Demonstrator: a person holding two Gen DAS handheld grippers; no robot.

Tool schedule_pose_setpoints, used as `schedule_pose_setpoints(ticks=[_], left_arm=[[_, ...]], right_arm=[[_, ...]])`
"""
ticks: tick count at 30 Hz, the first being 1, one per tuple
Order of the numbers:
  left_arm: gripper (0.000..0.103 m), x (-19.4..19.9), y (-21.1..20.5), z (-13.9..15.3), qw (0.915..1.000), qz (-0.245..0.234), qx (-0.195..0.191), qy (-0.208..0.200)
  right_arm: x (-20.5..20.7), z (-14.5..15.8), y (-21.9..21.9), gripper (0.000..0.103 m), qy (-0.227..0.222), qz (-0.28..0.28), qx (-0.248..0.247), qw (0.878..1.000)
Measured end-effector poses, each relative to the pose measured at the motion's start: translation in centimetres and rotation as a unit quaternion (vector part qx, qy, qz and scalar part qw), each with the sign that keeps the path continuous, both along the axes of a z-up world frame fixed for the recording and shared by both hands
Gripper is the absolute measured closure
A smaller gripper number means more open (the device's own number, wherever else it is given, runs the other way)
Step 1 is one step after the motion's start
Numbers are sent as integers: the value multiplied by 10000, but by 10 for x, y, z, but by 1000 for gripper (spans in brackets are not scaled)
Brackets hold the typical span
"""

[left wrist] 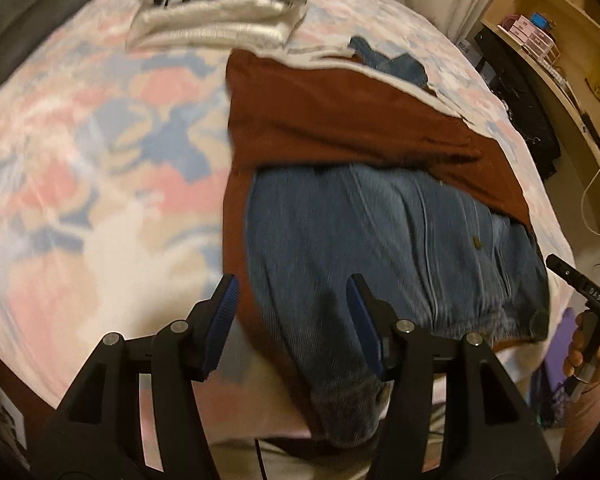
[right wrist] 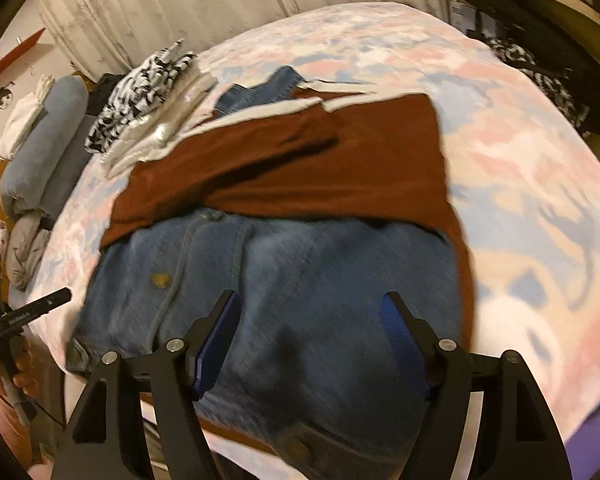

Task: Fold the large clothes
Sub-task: 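Move both tools to the denim hem and close on it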

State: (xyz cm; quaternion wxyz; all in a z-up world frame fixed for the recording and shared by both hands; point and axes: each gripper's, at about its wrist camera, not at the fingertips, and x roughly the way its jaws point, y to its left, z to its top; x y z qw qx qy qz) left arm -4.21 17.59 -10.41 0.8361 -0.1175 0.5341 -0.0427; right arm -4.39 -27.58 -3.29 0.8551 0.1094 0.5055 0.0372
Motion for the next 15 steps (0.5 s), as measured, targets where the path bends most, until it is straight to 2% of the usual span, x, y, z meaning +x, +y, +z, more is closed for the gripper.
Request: schedule_pose_setpoints(ticks=[6, 11, 15], left_arm=[[50, -13, 5, -26, 9993, 58, -296, 237], [48, -12, 6, -36, 9981, 143, -549, 224], [46, -11, 10, -40, 9965, 193, -774, 238]], right_arm=[[-36, -8, -44, 28, 210, -432, 19, 9988], [-55, -33, -78, 28, 461, -769, 324, 9954], [-59, -45, -82, 28, 400, -775, 453, 9952]])
